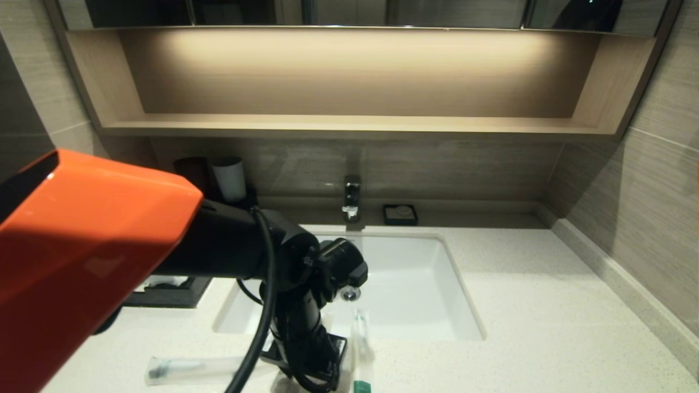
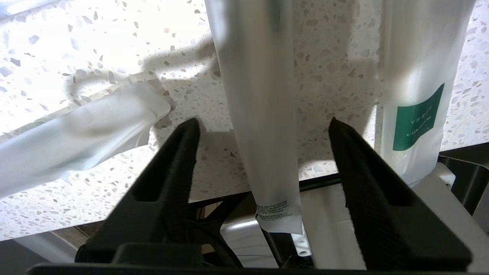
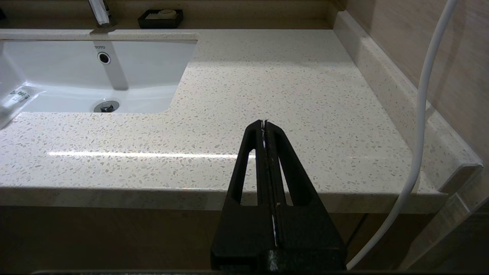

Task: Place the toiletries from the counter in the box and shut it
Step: Pick up the bathroom toiletry

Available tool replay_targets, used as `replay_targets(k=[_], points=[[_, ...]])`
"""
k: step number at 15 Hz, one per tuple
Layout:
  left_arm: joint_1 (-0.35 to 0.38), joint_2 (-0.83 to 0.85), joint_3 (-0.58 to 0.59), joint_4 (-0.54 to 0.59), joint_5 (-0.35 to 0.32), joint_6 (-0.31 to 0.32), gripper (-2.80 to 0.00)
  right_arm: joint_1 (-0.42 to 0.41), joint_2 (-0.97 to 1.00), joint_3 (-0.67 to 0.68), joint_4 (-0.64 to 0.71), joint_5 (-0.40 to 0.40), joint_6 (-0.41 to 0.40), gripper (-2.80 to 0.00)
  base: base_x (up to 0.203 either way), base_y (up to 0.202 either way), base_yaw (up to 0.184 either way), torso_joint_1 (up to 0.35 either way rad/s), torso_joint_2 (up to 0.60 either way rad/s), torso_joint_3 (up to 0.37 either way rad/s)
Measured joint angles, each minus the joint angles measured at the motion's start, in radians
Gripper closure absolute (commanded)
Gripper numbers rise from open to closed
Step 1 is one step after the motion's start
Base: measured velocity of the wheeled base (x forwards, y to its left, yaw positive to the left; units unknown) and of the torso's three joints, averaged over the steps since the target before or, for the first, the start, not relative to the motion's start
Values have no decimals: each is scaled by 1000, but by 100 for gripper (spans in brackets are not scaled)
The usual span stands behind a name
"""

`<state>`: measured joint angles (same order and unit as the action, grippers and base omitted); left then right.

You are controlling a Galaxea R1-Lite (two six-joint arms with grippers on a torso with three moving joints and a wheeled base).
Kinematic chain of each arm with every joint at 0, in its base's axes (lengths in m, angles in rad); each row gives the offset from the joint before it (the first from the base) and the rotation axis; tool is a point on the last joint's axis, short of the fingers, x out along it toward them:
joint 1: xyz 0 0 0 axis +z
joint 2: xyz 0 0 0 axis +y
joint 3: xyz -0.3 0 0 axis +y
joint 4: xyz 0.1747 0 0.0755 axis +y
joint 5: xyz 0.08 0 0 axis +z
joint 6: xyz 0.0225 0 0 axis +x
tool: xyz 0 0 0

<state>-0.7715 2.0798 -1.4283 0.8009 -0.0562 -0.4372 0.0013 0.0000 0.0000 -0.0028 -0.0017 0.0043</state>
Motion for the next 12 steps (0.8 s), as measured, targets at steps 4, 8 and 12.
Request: replay_targets(k=[4,8,12], points=[[0,0,0,0,0,1,0,0,0,0,0,0,0,0,0,0,0,0,0,0],[0,0,0,0,0,4,0,0,0,0,0,0,0,0,0,0,0,0,0,0],[0,0,0,0,0,4,0,0,0,0,0,0,0,0,0,0,0,0,0,0]])
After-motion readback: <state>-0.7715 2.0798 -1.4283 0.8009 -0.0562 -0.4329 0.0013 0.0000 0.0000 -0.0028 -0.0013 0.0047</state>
